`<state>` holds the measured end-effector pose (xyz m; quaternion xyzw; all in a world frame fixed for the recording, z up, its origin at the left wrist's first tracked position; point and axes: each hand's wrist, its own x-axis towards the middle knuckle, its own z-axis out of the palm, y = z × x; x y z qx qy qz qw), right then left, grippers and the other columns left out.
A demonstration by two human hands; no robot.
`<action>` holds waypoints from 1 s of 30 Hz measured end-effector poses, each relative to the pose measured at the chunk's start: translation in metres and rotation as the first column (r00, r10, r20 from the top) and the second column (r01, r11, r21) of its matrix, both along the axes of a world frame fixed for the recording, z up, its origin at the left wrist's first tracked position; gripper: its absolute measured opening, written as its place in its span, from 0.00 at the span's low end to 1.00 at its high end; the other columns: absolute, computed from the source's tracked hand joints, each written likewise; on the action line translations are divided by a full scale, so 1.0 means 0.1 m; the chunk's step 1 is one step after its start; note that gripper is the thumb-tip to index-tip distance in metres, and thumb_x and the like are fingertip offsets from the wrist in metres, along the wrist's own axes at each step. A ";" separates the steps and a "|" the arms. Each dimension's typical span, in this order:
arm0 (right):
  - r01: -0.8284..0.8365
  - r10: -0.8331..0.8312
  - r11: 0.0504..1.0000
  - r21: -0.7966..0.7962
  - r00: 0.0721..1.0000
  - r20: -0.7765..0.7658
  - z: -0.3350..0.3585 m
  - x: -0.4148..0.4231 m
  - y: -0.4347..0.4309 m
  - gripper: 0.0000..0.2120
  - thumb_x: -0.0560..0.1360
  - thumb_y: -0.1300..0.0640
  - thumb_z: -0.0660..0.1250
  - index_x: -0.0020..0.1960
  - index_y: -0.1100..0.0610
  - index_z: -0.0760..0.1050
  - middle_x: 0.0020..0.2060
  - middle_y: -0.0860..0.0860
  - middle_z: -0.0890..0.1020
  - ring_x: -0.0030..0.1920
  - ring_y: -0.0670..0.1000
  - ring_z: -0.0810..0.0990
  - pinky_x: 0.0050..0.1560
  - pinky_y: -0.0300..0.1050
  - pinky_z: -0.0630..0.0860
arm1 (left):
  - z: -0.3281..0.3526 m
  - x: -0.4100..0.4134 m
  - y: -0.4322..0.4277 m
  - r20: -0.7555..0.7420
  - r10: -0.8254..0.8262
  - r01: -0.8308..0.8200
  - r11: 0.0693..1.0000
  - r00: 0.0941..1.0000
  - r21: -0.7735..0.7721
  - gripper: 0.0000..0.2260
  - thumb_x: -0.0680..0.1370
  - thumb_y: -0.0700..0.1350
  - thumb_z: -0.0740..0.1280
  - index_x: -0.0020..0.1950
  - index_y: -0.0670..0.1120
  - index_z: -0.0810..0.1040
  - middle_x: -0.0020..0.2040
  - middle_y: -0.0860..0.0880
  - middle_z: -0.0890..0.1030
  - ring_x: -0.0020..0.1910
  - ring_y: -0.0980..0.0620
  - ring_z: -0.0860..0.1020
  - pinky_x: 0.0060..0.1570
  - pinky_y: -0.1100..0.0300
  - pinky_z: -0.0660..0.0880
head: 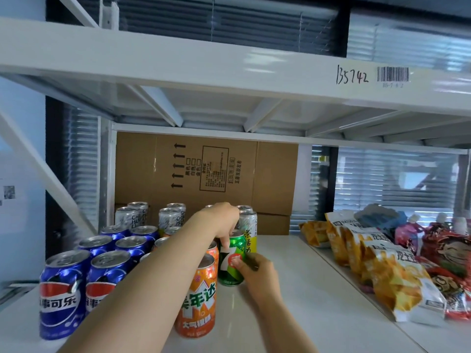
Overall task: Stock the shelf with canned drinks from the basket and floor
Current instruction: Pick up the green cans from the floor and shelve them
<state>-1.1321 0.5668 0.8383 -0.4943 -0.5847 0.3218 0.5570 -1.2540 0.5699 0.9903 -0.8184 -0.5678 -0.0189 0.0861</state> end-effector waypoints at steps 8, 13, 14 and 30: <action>0.020 -0.020 0.999 -0.027 1.000 -0.007 0.01 0.02 -0.04 0.18 0.70 0.58 0.77 0.58 0.57 0.78 0.46 0.47 0.83 0.44 0.39 0.80 0.38 0.28 0.75 | -0.12 -0.06 0.01 0.089 0.006 -0.007 1.000 0.996 0.009 0.15 0.70 0.44 0.77 0.53 0.40 0.83 0.53 0.43 0.82 0.52 0.45 0.80 0.50 0.52 0.79; 0.065 -0.073 0.995 -0.070 0.991 -0.113 0.09 -0.01 -0.18 0.15 0.72 0.55 0.75 0.55 0.60 0.80 0.46 0.51 0.84 0.45 0.45 0.82 0.41 0.33 0.77 | -0.16 -0.19 -0.12 0.312 0.043 -0.024 0.997 0.949 -0.068 0.17 0.77 0.45 0.71 0.65 0.43 0.78 0.60 0.46 0.80 0.56 0.48 0.78 0.55 0.55 0.74; 0.063 -0.074 0.995 -0.080 0.988 -0.136 0.12 0.00 -0.23 0.13 0.74 0.54 0.73 0.54 0.60 0.80 0.46 0.51 0.85 0.44 0.46 0.82 0.40 0.32 0.77 | -0.15 -0.21 -0.16 0.351 0.051 -0.025 0.997 0.935 -0.078 0.18 0.77 0.46 0.70 0.66 0.43 0.77 0.59 0.47 0.80 0.56 0.49 0.77 0.56 0.56 0.73; 0.116 -0.106 0.993 0.018 0.956 -0.275 0.67 0.72 -1.39 0.13 0.79 0.47 0.64 0.46 0.56 0.78 0.41 0.54 0.82 0.43 0.50 0.80 0.53 0.51 0.80 | -0.40 0.50 -1.12 0.973 -0.166 0.066 0.985 0.158 0.158 0.13 0.79 0.45 0.66 0.62 0.41 0.78 0.58 0.44 0.81 0.58 0.48 0.79 0.63 0.49 0.74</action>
